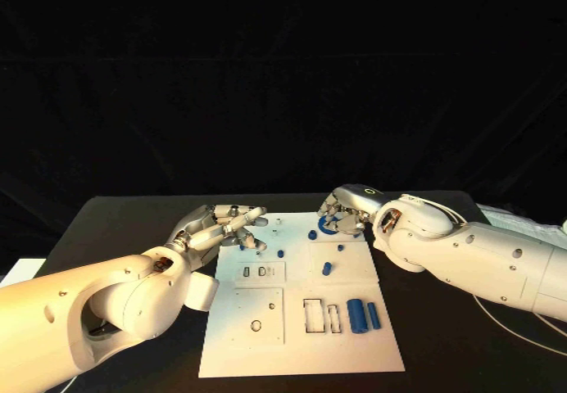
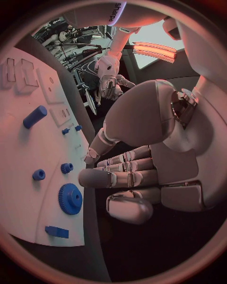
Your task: Assemble the parts on the task board
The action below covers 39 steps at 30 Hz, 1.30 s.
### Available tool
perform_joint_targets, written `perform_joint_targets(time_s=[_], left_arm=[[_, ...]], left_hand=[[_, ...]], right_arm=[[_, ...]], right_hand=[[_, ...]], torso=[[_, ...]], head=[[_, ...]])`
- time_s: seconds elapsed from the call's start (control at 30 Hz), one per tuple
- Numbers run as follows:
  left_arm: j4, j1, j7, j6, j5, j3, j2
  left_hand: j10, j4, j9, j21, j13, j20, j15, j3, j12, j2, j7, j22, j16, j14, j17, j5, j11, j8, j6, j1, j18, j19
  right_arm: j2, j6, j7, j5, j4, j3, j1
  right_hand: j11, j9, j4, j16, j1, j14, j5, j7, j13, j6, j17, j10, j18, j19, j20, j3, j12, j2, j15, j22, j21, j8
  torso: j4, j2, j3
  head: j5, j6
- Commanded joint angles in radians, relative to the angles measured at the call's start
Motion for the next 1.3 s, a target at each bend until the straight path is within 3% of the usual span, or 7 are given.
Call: perform_joint_targets(time_s=[0.03,0.33,0.6,0.7,0.97,1.07,1.3], left_arm=[[0.006,0.001,0.003,0.065,0.012,0.002,-0.004],[0.006,0.002,0.009,0.073,0.018,0.005,-0.012],[-0.001,0.002,0.013,0.071,0.022,0.006,-0.016],[-0.005,0.002,0.014,0.069,0.024,0.006,-0.018],[-0.012,0.002,0.013,0.069,0.032,0.006,-0.019],[-0.012,0.002,0.012,0.068,0.033,0.006,-0.019],[-0.01,0.002,0.009,0.066,0.034,0.006,-0.021]], left_hand=[[0.004,-0.007,-0.001,0.006,0.001,0.0,-0.001,0.0,-0.002,0.0,0.0,0.002,0.004,-0.006,0.001,-0.005,0.002,-0.006,0.008,-0.007,0.008,-0.008],[0.002,-0.009,-0.001,0.01,0.001,0.001,0.0,0.0,-0.003,0.002,0.0,0.005,0.01,-0.014,0.005,-0.005,0.002,-0.008,0.007,-0.007,0.008,-0.013],[-0.014,-0.014,-0.002,0.005,0.001,0.01,0.012,-0.006,-0.009,0.004,0.011,0.007,-0.003,-0.069,-0.001,-0.005,0.013,-0.016,-0.006,-0.012,0.005,-0.058],[-0.026,-0.02,-0.001,-0.026,0.002,0.023,0.027,-0.009,-0.01,0.006,0.017,-0.007,-0.055,-0.132,-0.028,-0.005,0.022,-0.018,-0.013,-0.014,0.002,-0.115],[-0.042,-0.03,-0.001,-0.101,0.002,0.057,0.052,-0.014,-0.006,0.014,0.027,-0.054,-0.207,-0.197,-0.114,-0.005,0.035,-0.017,-0.021,-0.017,0.008,-0.192],[-0.047,-0.034,0.0,-0.126,0.002,0.065,0.059,-0.017,-0.004,0.016,0.03,-0.073,-0.265,-0.189,-0.145,-0.005,0.037,-0.016,-0.024,-0.018,0.012,-0.2],[-0.051,-0.036,-0.001,-0.136,0.001,0.068,0.06,-0.017,-0.004,0.018,0.032,-0.082,-0.293,-0.179,-0.159,-0.005,0.041,-0.017,-0.028,-0.019,0.012,-0.198]], right_arm=[[0.002,0.076,-0.036,-0.076,0.002,0.001,0.007],[0.015,0.132,-0.037,-0.096,0.003,0.001,0.017],[0.041,0.152,-0.043,-0.109,-0.023,-0.001,0.017],[0.046,0.154,-0.047,-0.113,-0.026,-0.001,0.016],[0.053,0.142,-0.062,-0.126,-0.028,-0.002,0.016],[0.057,0.146,-0.062,-0.127,-0.03,-0.002,0.016],[0.065,0.158,-0.062,-0.127,-0.04,-0.002,0.016]], right_hand=[[0.002,0.0,0.011,0.031,-0.002,0.031,-0.004,-0.003,-0.001,-0.002,0.029,-0.015,-0.017,0.009,0.001,-0.002,-0.006,-0.012,0.004,0.021,0.014,0.0],[0.007,0.001,0.034,0.085,0.006,0.014,-0.008,-0.006,-0.002,-0.002,0.068,-0.051,-0.019,0.005,0.007,0.003,-0.006,-0.025,0.008,0.042,0.033,0.0],[0.021,-0.001,0.05,0.076,0.02,-0.009,-0.011,0.007,-0.004,-0.019,0.036,-0.123,-0.011,-0.021,0.017,-0.01,-0.006,-0.038,0.019,0.01,0.022,-0.002],[0.023,-0.001,0.052,0.08,0.023,-0.01,-0.011,0.008,-0.004,-0.02,0.039,-0.129,-0.01,-0.023,0.018,-0.011,-0.006,-0.037,0.02,0.007,0.02,-0.002],[0.025,0.0,0.06,0.097,0.028,-0.008,-0.01,0.013,-0.003,-0.016,0.055,-0.13,-0.01,-0.023,0.02,-0.01,-0.003,-0.027,0.022,0.008,0.021,0.0],[0.026,0.001,0.063,0.104,0.029,-0.007,-0.009,0.014,-0.002,-0.014,0.061,-0.127,-0.011,-0.022,0.02,-0.009,-0.001,-0.023,0.023,0.01,0.023,0.001],[0.022,0.002,0.071,0.132,0.04,-0.004,-0.009,0.011,0.0,-0.001,0.086,-0.103,-0.013,-0.012,0.02,0.005,0.006,-0.01,0.021,0.026,0.033,0.004]], torso=[[0.008,0.013,0.0025],[0.0097,0.026,0.0071],[0.0142,0.035,0.0106],[0.0176,0.039,0.0109],[0.0215,0.045,0.0096],[0.0208,0.047,0.009],[0.0253,0.05,0.0091]], head=[[-0.008,0.003],[-0.01,0.005],[-0.011,0.009],[-0.013,0.009],[-0.02,0.014],[-0.02,0.015],[-0.022,0.01]])
